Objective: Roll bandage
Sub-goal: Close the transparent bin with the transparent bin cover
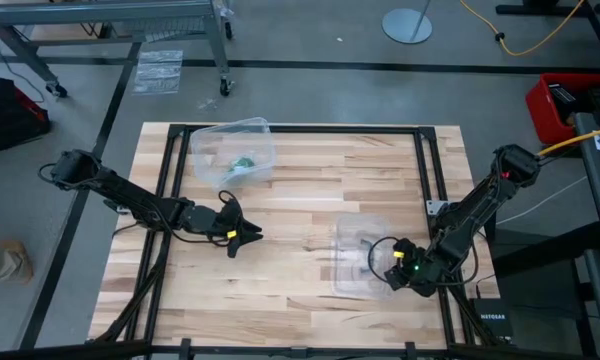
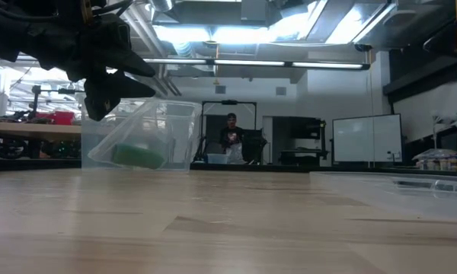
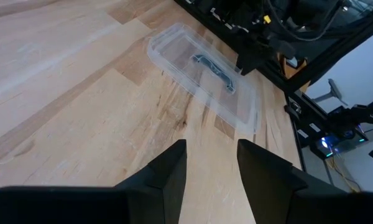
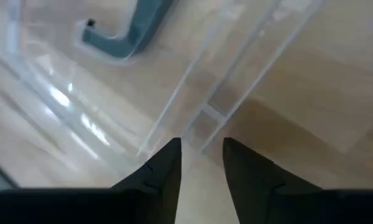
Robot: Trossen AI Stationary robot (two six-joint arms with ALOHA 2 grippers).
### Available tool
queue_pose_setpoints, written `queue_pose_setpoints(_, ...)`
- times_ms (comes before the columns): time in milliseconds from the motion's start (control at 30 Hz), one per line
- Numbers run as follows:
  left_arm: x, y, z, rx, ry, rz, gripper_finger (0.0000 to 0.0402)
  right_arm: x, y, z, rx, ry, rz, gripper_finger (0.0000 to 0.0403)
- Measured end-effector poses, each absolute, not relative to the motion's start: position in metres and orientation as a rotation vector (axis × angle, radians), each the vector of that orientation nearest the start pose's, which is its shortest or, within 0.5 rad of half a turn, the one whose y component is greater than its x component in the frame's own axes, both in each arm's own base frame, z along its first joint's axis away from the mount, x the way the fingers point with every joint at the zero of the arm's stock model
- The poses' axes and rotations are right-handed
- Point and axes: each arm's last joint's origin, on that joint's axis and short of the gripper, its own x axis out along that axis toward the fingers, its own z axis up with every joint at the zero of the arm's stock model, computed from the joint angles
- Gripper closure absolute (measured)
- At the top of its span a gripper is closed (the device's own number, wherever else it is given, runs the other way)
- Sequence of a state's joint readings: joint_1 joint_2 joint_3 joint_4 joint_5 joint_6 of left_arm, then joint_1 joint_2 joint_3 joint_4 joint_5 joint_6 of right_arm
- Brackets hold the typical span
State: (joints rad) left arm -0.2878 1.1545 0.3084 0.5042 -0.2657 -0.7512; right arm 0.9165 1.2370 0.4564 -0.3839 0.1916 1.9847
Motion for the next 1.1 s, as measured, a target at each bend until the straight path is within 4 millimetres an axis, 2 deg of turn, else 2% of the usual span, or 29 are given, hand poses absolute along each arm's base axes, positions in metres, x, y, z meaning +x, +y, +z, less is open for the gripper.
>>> queue_pose_setpoints(267,0.204,-0.053,0.169,-0.651,0.32,0.102,0.0265,0.121,0.148,0.131,1.115,1.116,-0.52,0.0299)
queue_pose_setpoints(633,0.204,-0.053,0.169,-0.65,0.323,0.103,0.0265,0.124,0.152,0.124,1.099,1.112,-0.534,0.0301)
queue_pose_setpoints(733,0.204,-0.053,0.169,-0.65,0.323,0.103,0.0265,0.124,0.152,0.124,1.097,1.109,-0.536,0.0319)
queue_pose_setpoints(933,0.204,-0.053,0.169,-0.649,0.323,0.103,0.0265,0.125,0.151,0.125,1.104,1.085,-0.529,0.0393)
queue_pose_setpoints(1100,0.204,-0.052,0.169,-0.649,0.324,0.104,0.0265,0.126,0.152,0.125,1.117,1.069,-0.518,0.0391)
